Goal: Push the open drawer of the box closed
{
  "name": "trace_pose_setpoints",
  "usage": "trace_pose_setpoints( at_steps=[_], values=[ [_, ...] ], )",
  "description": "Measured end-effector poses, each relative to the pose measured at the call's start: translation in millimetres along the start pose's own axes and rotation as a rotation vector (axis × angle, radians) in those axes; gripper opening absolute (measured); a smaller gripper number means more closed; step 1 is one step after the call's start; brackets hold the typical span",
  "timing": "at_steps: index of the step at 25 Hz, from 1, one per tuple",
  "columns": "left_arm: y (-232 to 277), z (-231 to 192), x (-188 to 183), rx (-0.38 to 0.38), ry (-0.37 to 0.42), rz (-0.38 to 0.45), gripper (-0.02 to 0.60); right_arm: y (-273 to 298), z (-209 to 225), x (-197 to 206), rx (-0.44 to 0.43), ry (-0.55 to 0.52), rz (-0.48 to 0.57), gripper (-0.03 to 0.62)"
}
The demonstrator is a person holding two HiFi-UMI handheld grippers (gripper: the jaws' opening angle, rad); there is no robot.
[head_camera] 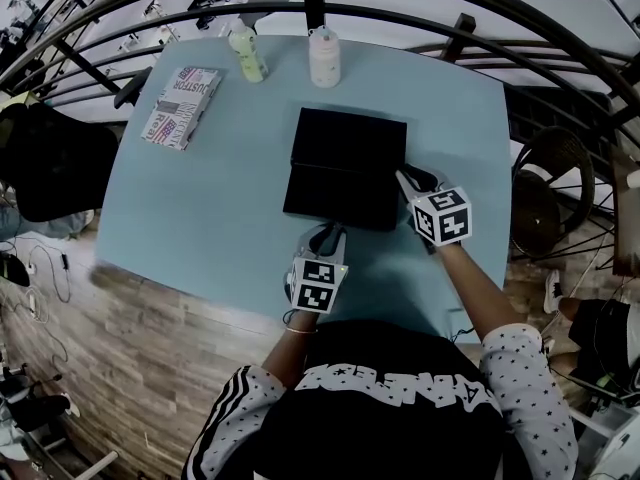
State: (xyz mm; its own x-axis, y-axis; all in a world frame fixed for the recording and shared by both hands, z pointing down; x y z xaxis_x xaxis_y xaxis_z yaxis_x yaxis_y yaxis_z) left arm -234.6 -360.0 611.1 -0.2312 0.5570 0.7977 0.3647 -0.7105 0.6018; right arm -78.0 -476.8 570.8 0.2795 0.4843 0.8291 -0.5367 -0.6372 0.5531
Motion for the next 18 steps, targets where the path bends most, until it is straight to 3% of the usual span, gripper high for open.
trace_pose_setpoints(
  at_steps=[18],
  values=[
    [14.5, -6.2, -8.8, -0.001, -0.007, -0.01, 0.0, 1.1, -0.7, -1.2, -0.01, -0.006, 0.004, 0.054]
  ],
)
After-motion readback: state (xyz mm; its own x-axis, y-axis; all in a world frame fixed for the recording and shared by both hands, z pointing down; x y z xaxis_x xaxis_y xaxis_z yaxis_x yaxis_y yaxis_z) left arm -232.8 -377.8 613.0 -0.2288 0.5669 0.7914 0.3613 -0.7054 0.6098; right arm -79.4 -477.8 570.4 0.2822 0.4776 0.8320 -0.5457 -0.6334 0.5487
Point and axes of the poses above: the fingertips, and each gripper's own axes: y forward along the fingers, z to its right, x out of its underside, the point moved 3 cm from there along -y, backward along the fingers, and after that the axes turned 3 degrees about -x, right-handed, at the moved point
